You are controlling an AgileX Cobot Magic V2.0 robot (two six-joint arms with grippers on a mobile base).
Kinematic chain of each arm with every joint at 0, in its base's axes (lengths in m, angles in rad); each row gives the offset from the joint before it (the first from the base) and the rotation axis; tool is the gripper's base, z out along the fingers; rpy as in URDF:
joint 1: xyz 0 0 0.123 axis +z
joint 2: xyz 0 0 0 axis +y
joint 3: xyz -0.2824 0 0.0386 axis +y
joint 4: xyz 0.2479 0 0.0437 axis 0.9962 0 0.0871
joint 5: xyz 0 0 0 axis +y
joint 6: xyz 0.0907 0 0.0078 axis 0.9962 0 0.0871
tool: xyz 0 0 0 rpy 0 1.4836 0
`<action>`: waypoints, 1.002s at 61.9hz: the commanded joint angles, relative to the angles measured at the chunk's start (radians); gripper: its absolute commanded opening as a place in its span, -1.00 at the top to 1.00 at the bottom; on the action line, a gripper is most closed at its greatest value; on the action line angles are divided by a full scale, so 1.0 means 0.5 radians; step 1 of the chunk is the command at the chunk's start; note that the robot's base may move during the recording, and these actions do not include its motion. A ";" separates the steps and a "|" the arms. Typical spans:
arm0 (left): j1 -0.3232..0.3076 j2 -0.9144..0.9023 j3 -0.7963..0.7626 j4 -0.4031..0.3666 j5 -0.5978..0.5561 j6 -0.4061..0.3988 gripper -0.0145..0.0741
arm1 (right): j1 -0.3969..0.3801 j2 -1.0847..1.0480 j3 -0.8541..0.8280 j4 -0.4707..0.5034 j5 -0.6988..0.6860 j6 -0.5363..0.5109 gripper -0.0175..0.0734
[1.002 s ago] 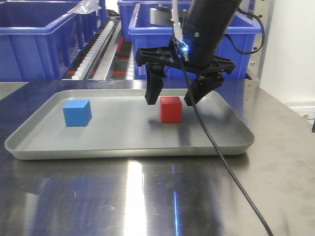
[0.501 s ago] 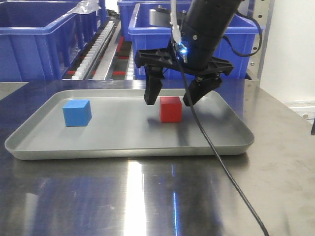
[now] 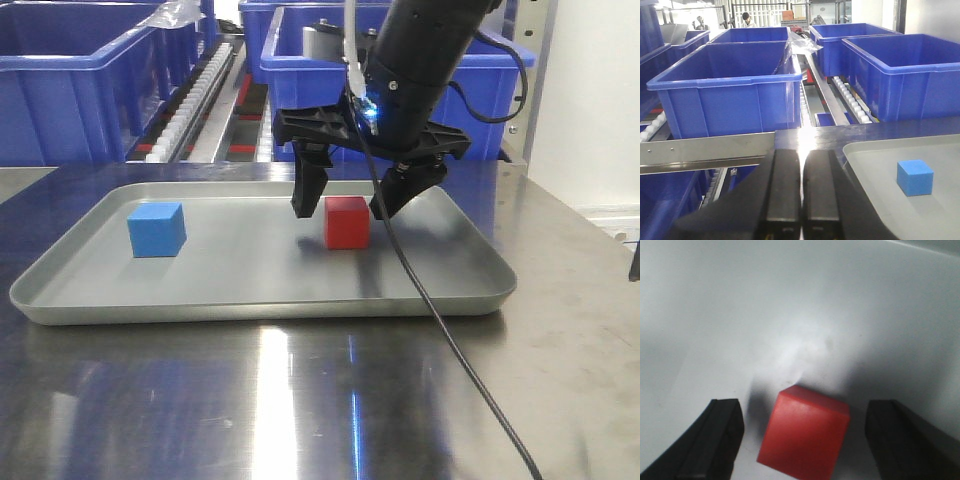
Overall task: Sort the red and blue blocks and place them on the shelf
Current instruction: 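Lower the open right gripper around the red cube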
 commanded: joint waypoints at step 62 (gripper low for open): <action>-0.011 -0.041 0.088 -0.005 -0.165 -0.014 0.39 | 0.001 -0.083 -0.072 -0.064 -0.063 -0.016 -0.73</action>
